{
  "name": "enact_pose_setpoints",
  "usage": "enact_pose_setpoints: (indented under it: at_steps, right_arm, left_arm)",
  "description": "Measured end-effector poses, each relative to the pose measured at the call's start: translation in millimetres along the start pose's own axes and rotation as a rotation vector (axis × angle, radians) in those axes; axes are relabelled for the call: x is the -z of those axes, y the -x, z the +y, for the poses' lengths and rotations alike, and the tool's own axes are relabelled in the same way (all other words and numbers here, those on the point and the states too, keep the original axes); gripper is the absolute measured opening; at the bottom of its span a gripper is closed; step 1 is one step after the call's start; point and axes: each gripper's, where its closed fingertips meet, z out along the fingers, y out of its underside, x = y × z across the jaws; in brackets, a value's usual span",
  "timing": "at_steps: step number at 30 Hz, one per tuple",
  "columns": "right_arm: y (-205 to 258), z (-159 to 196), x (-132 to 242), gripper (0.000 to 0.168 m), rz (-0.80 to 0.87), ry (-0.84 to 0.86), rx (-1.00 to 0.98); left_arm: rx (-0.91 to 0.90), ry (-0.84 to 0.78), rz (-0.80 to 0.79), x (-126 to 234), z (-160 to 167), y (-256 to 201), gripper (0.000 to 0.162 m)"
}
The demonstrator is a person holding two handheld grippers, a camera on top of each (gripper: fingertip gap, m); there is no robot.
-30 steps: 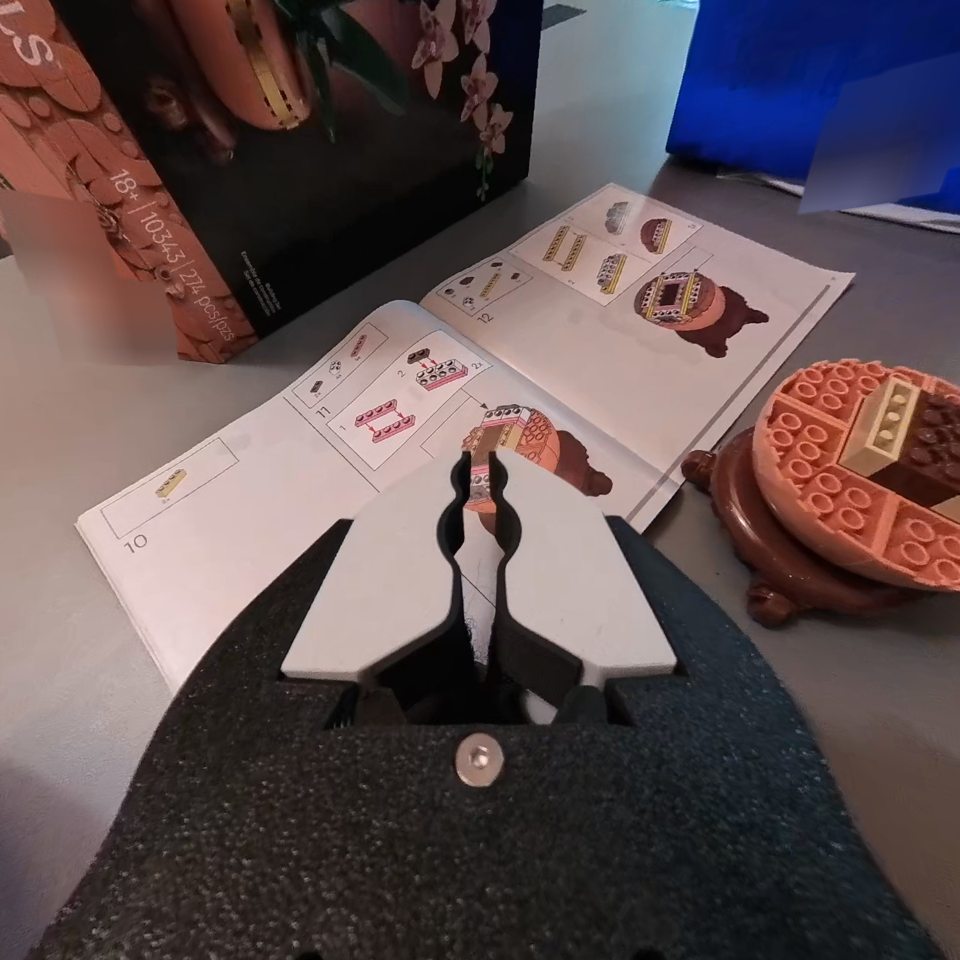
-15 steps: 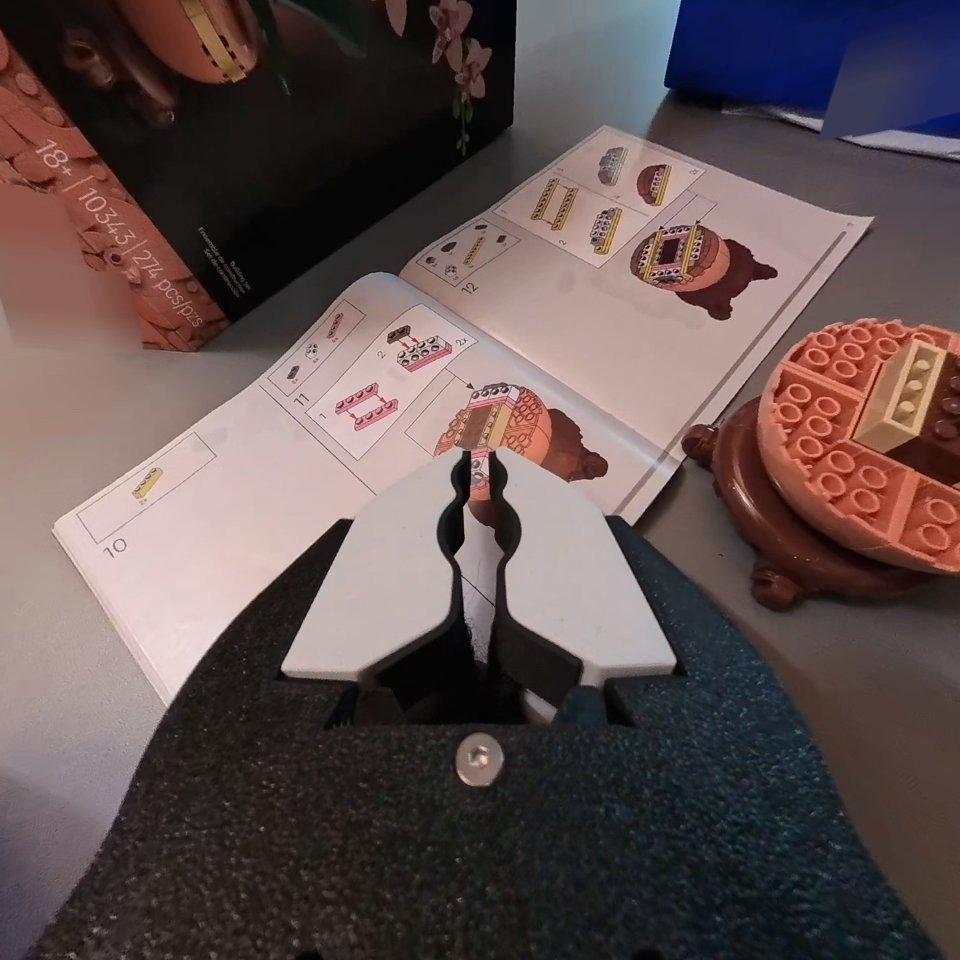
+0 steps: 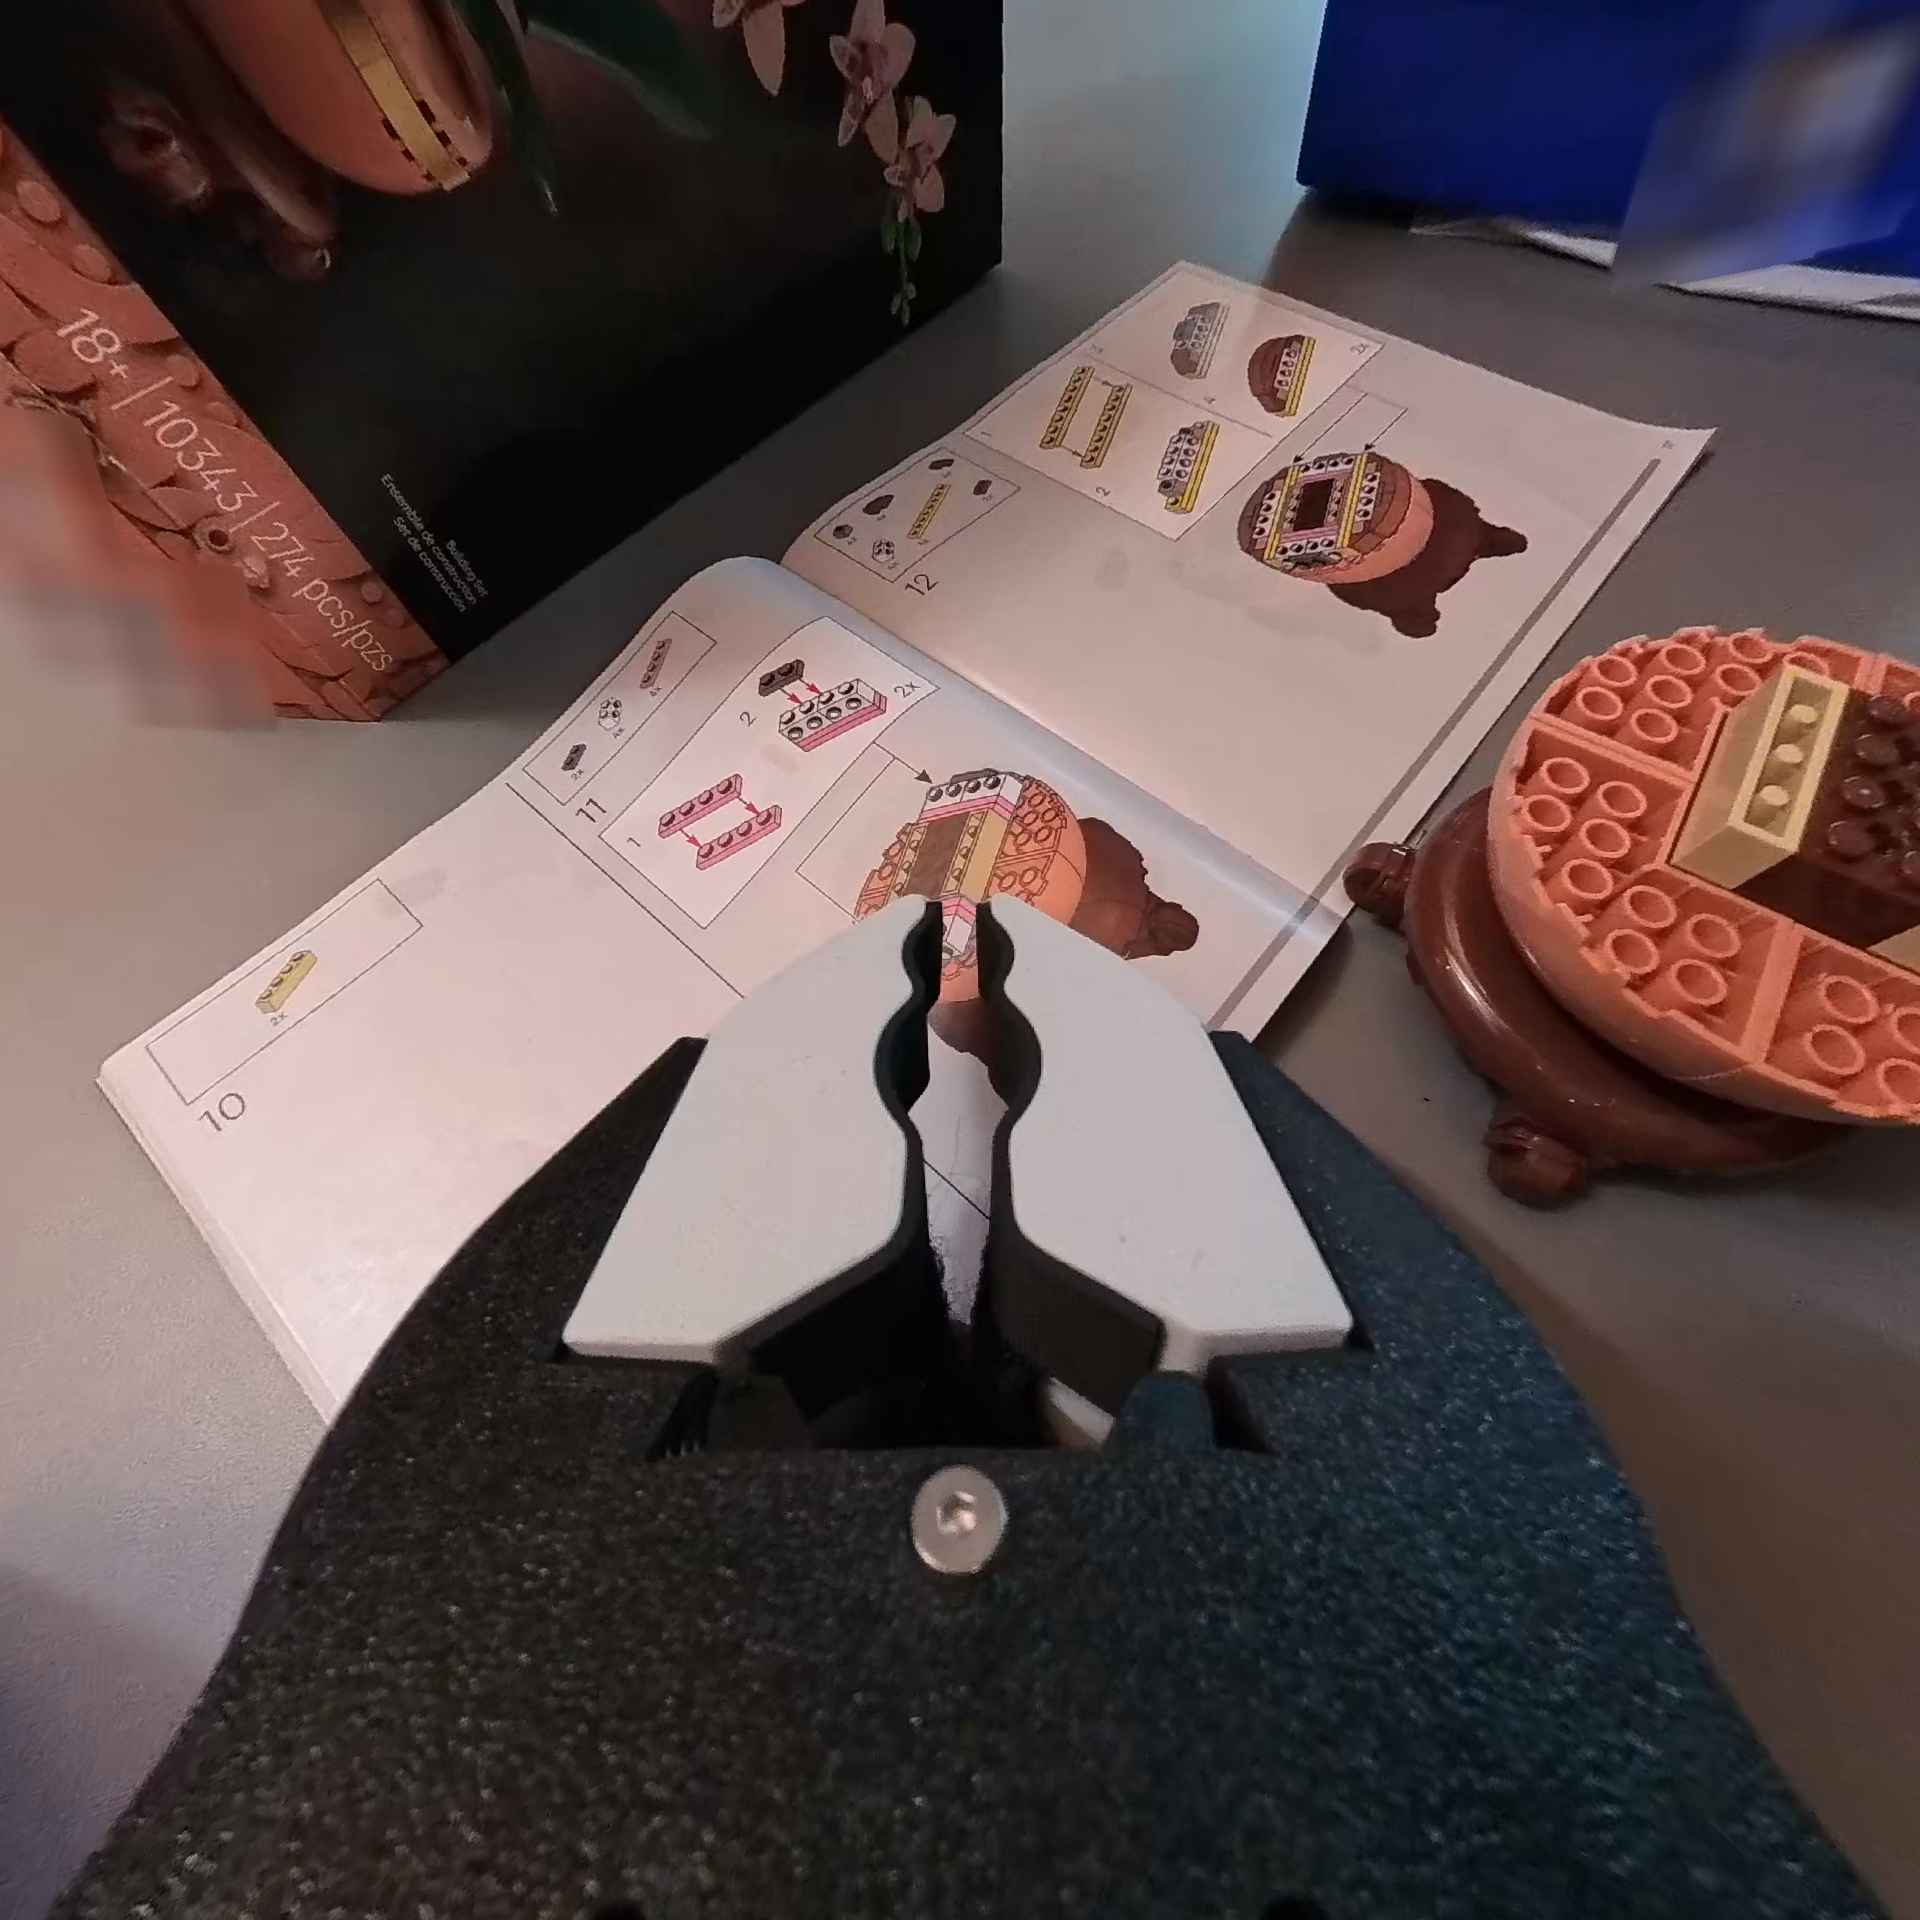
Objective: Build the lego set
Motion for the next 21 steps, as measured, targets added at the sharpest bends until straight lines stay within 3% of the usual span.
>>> enact_pose_setpoints:
  at_steps: [7,8,10,11,14,17,19,21]
  right_arm:
    - [-2,-3,-10,0.017,0.019,-0.032,-0.053]
    - [2,-2,-10,0.020,-0.018,-0.037,-0.101]
    - [21,-2,-8,0.010,-0.182,-0.034,-0.181]
    - [25,-2,-7,0.015,-0.212,-0.031,-0.202]
    - [13,-5,-2,0.005,-0.097,-0.085,-0.183]
    - [-16,-1,3,0.005,0.132,-0.106,-0.492]
    - [-12,2,3,0.014,0.154,-0.090,-0.700]
    - [0,-3,2,0.030,0.109,-0.061,-0.767]
  left_arm:
    - [0.000,-0.001,0.001,1,0,0,0.005]
    - [-0.002,0.003,0.001,0,1,0,0.005]
    - [-0.011,0.007,0.001,0,1,-1,0.005]
    - [-0.014,0.008,0.000,0,1,-1,0.005]
    - [-0.012,0.006,-0.003,0,1,0,0.005]
    - [-0.008,0.005,-0.007,2,2,1,0.005]
    - [-0.007,0.006,-0.010,2,3,1,0.005]
    - [-0.004,0.008,-0.006,2,3,1,0.005]
